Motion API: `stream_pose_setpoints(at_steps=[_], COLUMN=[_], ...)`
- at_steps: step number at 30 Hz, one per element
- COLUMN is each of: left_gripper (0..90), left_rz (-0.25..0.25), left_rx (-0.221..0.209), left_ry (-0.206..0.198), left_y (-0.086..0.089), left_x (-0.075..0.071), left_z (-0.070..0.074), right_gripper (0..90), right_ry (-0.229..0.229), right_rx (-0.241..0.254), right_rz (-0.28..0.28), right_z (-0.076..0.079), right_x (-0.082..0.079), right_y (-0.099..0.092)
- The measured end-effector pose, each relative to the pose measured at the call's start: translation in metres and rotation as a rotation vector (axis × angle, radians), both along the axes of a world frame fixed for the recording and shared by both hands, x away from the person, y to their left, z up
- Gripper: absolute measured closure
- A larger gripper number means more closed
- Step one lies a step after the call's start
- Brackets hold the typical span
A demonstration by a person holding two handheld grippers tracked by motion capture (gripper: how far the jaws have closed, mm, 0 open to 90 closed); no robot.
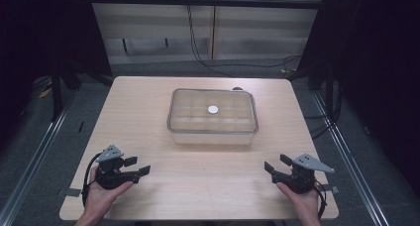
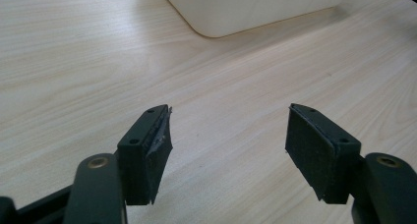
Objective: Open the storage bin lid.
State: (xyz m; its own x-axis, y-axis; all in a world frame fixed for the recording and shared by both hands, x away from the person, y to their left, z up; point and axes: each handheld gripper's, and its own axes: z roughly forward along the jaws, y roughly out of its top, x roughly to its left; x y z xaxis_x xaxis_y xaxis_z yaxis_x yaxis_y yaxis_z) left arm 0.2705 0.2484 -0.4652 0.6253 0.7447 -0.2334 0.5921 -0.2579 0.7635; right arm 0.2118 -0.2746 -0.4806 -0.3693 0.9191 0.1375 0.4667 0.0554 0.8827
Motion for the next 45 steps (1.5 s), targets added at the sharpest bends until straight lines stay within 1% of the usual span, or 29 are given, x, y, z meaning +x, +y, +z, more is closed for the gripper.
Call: stream_pose_setpoints(at_steps=[1, 2, 3, 5, 7, 10, 12, 13, 14, 15, 16, 17, 18, 19, 22, 24, 25, 26, 27, 30, 31, 34, 35, 36, 38, 42, 43, 44, 45], left_gripper=[33.9, 34.0, 34.0, 34.0, 33.6, 31.4, 30.6, 31.2, 30.7, 30.0, 29.7, 29.8, 30.2, 31.3, 26.5, 28.2, 29.5, 30.1, 30.2, 31.1, 31.4, 32.2, 32.9, 33.7, 37.8, 38.3, 38.3, 38.3, 38.1], left_rz=[0.0, 0.0, 0.016, 0.005, 0.011, 0.005, 0.002, -0.02, -0.02, -0.049, -0.049, -0.065, -0.065, -0.061, -0.066, -0.066, -0.083, -0.083, -0.089, -0.095, -0.104, -0.117, -0.132, -0.132, -0.141, -0.143, -0.138, -0.138, -0.136], left_rx=[-0.006, -0.006, -0.021, -0.015, -0.016, -0.006, -0.016, -0.038, -0.038, -0.045, -0.045, -0.047, -0.047, -0.06, -0.063, -0.053, -0.054, -0.054, -0.052, -0.055, -0.044, -0.049, -0.045, -0.045, -0.039, -0.022, -0.019, -0.019, -0.02], left_ry=[0.004, 0.004, 0.012, 0.022, 0.025, 0.021, 0.02, 0.012, 0.012, 0.014, 0.014, -0.004, -0.004, -0.002, 0.001, 0.009, 0.006, 0.006, -0.011, -0.007, -0.013, -0.013, -0.013, -0.013, -0.012, -0.01, -0.016, -0.016, -0.021], left_y=[0.0, 0.0, 0.0, 0.0, -0.001, -0.002, -0.003, -0.004, -0.004, -0.006, -0.006, -0.007, -0.007, -0.009, -0.01, -0.013, -0.015, -0.015, -0.017, -0.019, -0.02, -0.021, -0.022, -0.022, -0.023, -0.025, -0.027, -0.027, -0.029], left_x=[0.001, 0.001, 0.005, 0.009, 0.011, 0.012, 0.012, 0.01, 0.01, 0.009, 0.009, 0.007, 0.007, 0.006, 0.007, 0.008, 0.009, 0.009, 0.009, 0.01, 0.011, 0.013, 0.015, 0.015, 0.018, 0.022, 0.025, 0.025, 0.029], left_z=[-0.001, -0.001, -0.002, -0.003, -0.004, -0.004, -0.004, -0.003, -0.003, -0.003, -0.003, -0.001, -0.001, -0.001, 0.0, 0.001, 0.003, 0.003, 0.006, 0.008, 0.01, 0.011, 0.012, 0.012, 0.015, 0.018, 0.02, 0.02, 0.022], right_gripper=[31.2, 31.2, 31.2, 31.2, 31.1, 30.6, 30.7, 33.0, 33.0, 33.7, 33.7, 35.1, 35.1, 36.6, 36.4, 36.9, 42.5, 42.5, 42.4, 43.1, 42.1, 39.5, 39.8, 39.8, 38.2, 35.7, 31.4, 31.4, 31.9], right_ry=[0.007, 0.007, 0.019, 0.035, 0.044, 0.054, 0.054, 0.049, 0.049, 0.039, 0.039, 0.018, 0.018, 0.019, 0.017, 0.015, 0.003, 0.003, 0.002, -0.001, 0.026, 0.032, 0.051, 0.051, 0.064, 0.071, 0.088, 0.088, 0.105], right_rx=[0.001, 0.001, -0.001, 0.008, 0.017, 0.007, 0.006, 0.009, 0.009, -0.005, -0.005, -0.029, -0.029, -0.006, -0.019, -0.009, -0.016, -0.016, -0.011, 0.003, 0.022, 0.009, 0.018, 0.018, 0.012, 0.019, 0.055, 0.055, 0.109], right_rz=[0.018, 0.018, 0.029, 0.036, 0.042, 0.047, 0.043, 0.047, 0.047, 0.035, 0.035, 0.034, 0.034, 0.054, 0.066, 0.071, 0.067, 0.067, 0.062, 0.071, 0.106, 0.109, 0.149, 0.149, 0.19, 0.214, 0.245, 0.245, 0.277], right_z=[0.0, 0.0, -0.001, -0.002, -0.001, 0.0, 0.001, 0.003, 0.003, 0.005, 0.005, 0.006, 0.006, 0.008, 0.009, 0.011, 0.015, 0.015, 0.021, 0.025, 0.029, 0.031, 0.033, 0.033, 0.036, 0.038, 0.039, 0.039, 0.041], right_x=[0.0, 0.0, 0.001, 0.002, 0.003, 0.004, 0.003, 0.002, 0.002, 0.001, 0.001, 0.002, 0.002, 0.002, 0.003, 0.005, 0.006, 0.006, 0.009, 0.015, 0.021, 0.026, 0.031, 0.031, 0.035, 0.038, 0.043, 0.043, 0.048], right_y=[0.001, 0.001, 0.003, 0.004, 0.004, 0.002, 0.002, 0.001, 0.001, 0.002, 0.002, 0.004, 0.004, 0.006, 0.008, 0.009, 0.011, 0.011, 0.011, 0.013, 0.018, 0.022, 0.026, 0.026, 0.033, 0.037, 0.038, 0.038, 0.038])
